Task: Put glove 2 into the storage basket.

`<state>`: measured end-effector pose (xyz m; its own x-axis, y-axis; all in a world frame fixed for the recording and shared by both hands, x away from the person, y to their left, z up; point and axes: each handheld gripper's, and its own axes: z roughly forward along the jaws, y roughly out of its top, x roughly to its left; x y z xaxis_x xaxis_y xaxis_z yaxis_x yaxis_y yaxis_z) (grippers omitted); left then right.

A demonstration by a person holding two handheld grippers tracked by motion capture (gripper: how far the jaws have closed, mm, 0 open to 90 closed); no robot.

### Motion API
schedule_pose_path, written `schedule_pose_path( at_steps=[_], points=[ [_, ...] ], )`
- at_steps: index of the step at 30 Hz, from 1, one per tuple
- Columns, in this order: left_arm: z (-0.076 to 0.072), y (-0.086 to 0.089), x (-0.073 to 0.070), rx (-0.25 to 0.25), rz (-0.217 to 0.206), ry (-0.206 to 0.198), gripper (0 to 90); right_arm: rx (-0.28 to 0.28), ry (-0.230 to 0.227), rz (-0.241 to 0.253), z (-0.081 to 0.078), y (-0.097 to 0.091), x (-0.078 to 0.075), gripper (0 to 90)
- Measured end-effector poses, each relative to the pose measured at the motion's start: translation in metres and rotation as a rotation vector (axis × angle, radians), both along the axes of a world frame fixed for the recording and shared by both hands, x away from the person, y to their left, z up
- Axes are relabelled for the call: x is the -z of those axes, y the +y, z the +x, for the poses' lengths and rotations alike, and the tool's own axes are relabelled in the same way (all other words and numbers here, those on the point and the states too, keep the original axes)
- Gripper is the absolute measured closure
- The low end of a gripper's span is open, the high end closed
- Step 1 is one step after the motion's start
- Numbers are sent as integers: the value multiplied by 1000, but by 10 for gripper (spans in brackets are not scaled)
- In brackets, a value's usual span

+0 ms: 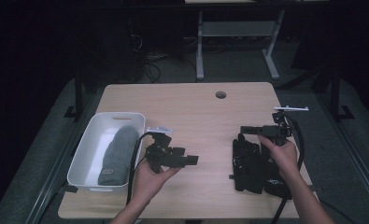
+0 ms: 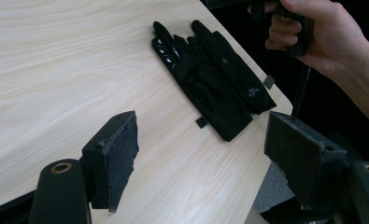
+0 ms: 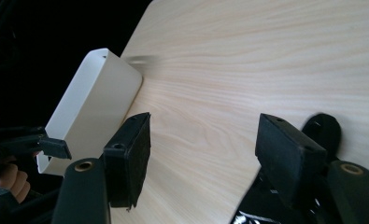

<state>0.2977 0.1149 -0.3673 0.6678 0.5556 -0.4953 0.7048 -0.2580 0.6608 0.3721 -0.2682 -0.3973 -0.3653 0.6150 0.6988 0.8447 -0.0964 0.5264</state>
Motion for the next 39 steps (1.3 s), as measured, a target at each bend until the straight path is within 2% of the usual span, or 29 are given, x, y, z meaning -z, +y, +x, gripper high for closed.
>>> schedule_pose_path(
  at_steps=[5, 16, 19, 26, 34, 39],
  points=[
    [1, -14, 5, 23, -11, 4, 255, 12, 2, -7, -6, -12, 4, 355],
    [3, -45, 20, 74, 5, 6, 249, 38, 2, -29, -22, -37, 13, 362],
    [2, -52, 23, 81, 3, 5, 249, 40, 1, -54, -26, -43, 15, 364],
    [0, -67, 29, 99, 7, -3, 245, 54, 7, -79, -36, -56, 19, 369],
    [-1, -80, 35, 109, 12, -7, 241, 49, 0, -158, -45, -67, 25, 392],
    [-2, -86, 37, 113, 13, -11, 240, 48, -15, -228, -54, -74, 32, 421]
  ],
)
